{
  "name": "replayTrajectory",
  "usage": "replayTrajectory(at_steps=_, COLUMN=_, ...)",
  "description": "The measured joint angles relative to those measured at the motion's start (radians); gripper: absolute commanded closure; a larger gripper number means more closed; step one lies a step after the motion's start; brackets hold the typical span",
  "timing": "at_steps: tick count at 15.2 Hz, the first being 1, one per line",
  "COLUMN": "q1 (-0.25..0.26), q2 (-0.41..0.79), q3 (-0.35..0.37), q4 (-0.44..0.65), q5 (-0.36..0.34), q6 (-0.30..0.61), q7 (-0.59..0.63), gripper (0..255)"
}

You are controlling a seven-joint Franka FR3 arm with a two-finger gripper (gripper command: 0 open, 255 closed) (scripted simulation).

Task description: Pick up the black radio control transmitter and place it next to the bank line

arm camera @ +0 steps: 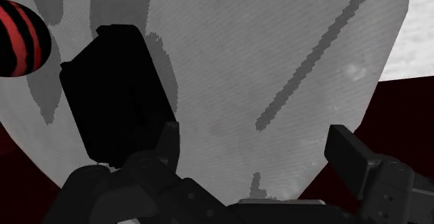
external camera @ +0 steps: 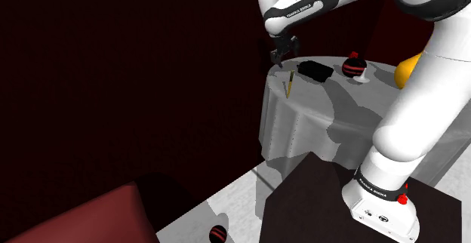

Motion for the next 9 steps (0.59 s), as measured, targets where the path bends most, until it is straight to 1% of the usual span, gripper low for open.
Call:
replayTrajectory(at_steps=4, q1=-0.017, q2=0.147, q3=-0.024, q4=0.121, q5=-0.069, q6=-0.022, q7=0.056, gripper=0)
replayTrajectory(at_steps=9, q1=-0.037, q2=0.351, q3=-0.067, q4=0.326, q5=-0.136, q6=-0.069, q7=0.097, gripper=0)
